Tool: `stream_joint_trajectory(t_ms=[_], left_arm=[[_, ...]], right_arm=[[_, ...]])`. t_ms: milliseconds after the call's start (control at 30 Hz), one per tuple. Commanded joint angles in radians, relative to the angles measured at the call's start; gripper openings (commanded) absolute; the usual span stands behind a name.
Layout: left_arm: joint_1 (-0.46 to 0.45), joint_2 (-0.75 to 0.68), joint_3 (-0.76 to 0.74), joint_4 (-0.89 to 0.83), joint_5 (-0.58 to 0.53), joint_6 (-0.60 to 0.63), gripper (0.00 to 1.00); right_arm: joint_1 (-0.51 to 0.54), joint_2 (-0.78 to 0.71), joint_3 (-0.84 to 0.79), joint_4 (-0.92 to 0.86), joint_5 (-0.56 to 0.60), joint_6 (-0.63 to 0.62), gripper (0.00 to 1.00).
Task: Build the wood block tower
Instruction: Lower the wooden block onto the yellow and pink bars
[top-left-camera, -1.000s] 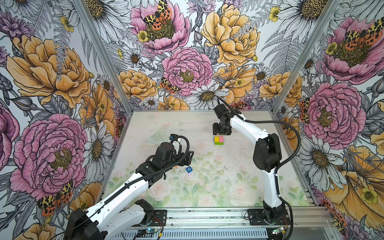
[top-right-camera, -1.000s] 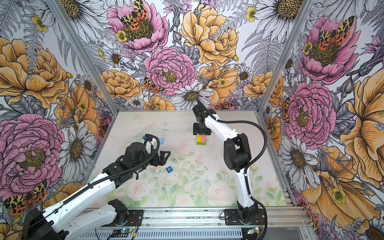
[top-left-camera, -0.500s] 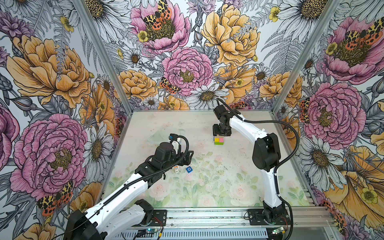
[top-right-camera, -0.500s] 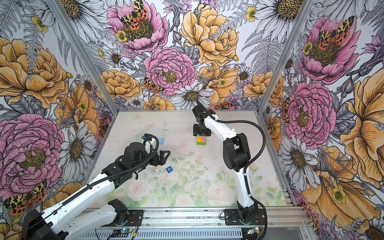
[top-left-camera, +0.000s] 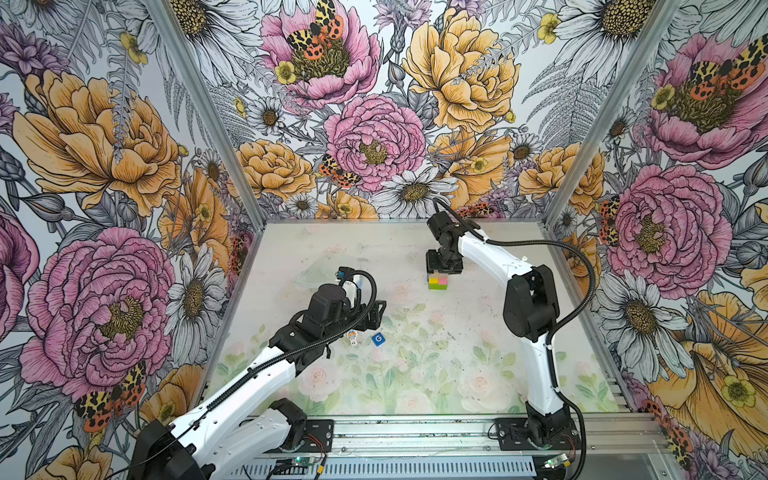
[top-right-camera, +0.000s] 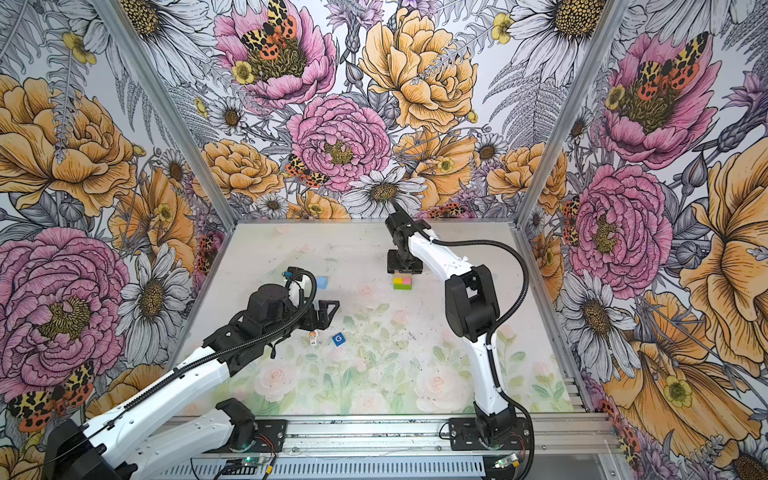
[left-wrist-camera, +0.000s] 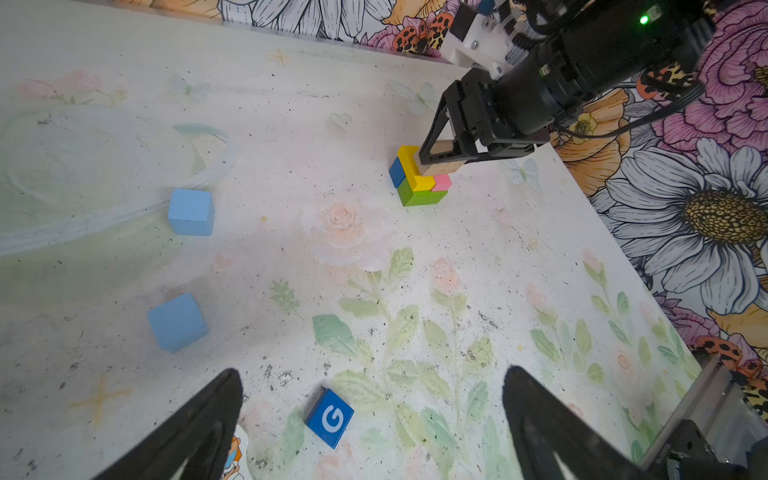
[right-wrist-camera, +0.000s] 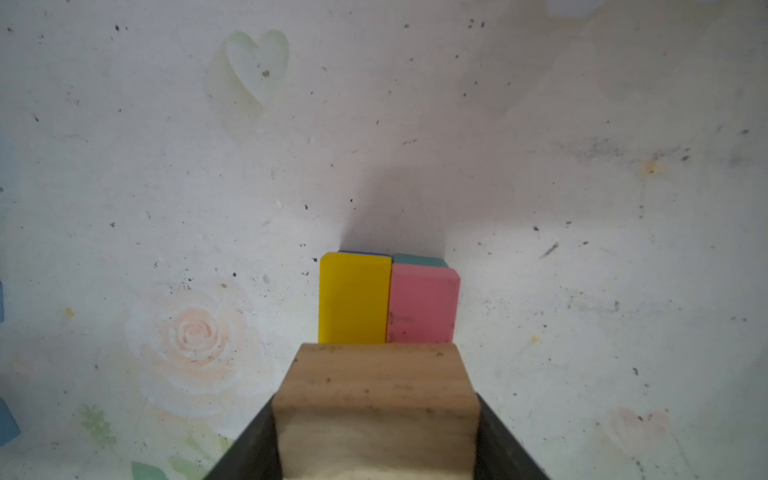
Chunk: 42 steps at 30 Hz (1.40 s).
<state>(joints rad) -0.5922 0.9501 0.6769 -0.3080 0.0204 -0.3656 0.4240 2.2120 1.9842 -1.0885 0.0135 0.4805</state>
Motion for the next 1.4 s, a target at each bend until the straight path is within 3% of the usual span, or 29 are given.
stream_joint_trajectory(t_ms=[0, 1367], left_arm=[[0.009, -0.007, 0.012, 0.026, 0.021, 0.014, 0.99], [0.015, -0.019, 0.006, 0.026, 0.019, 0.016, 0.99]], right_arm=[[-0.009, 0.023, 0.030, 0.001, -0.003, 0.009, 0.49], [-0.019, 0.061, 0.080, -0.002, -0.007, 0.053, 0.51]])
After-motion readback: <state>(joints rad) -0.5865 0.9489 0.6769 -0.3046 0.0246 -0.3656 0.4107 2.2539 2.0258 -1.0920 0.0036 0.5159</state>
